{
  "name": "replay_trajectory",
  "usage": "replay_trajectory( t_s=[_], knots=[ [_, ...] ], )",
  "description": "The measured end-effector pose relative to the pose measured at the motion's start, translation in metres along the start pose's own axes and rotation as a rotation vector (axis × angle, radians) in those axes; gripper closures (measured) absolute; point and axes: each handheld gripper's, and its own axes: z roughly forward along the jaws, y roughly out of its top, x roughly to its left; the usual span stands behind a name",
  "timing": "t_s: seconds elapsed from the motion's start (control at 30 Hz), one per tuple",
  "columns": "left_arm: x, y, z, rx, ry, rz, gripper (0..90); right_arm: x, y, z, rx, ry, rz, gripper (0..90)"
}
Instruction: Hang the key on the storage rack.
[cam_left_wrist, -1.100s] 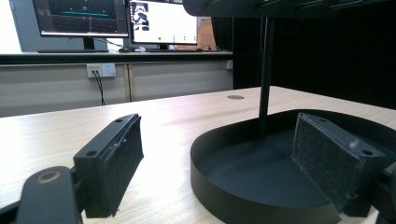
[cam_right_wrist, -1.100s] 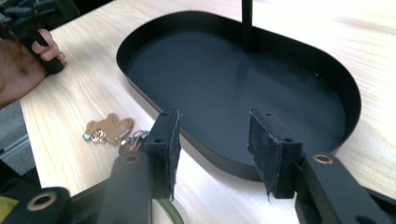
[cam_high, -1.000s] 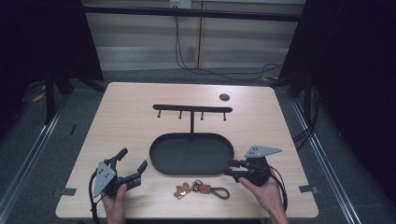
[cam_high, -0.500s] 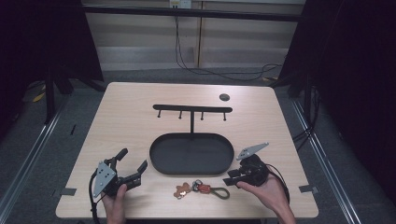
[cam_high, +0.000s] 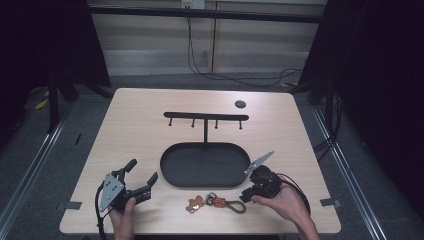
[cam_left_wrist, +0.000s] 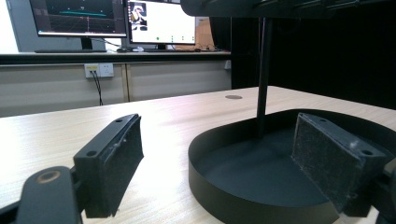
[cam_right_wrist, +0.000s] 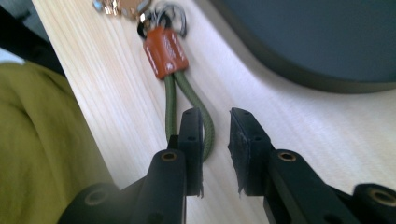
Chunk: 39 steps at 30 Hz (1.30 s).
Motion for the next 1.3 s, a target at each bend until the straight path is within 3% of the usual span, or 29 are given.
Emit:
replay_trajectory(
  t_s=[0.33,0.63,0.83,1.07,1.2,1.3],
  knots=[
    [0.0,0.0,0.0,0.001,0.0,0.0,16.0,0.003,0.001,0.014,0.064,-0.01,-0.039,74.8],
    [0.0,0.0,0.0,0.0,0.003,0.002,16.0,0.0,-0.001,0.016,0.04,-0.026,-0.043,80.2],
    [0.0,0.0,0.0,0.0,0.0,0.0,16.0,0.003,0.0,0.02,0.068,-0.029,-0.06,80.3],
    [0.0,0.0,0.0,0.002,0.0,0.001,16.0,0.008,0.003,0.023,0.109,-0.089,-0.085,82.3],
    [0.0,0.0,0.0,0.0,-0.001,0.001,16.0,0.009,0.004,0.024,0.109,-0.096,-0.097,82.6],
    [0.0,0.0,0.0,0.0,-0.001,0.0,16.0,0.009,0.005,0.024,0.118,-0.103,-0.073,83.7]
  ],
)
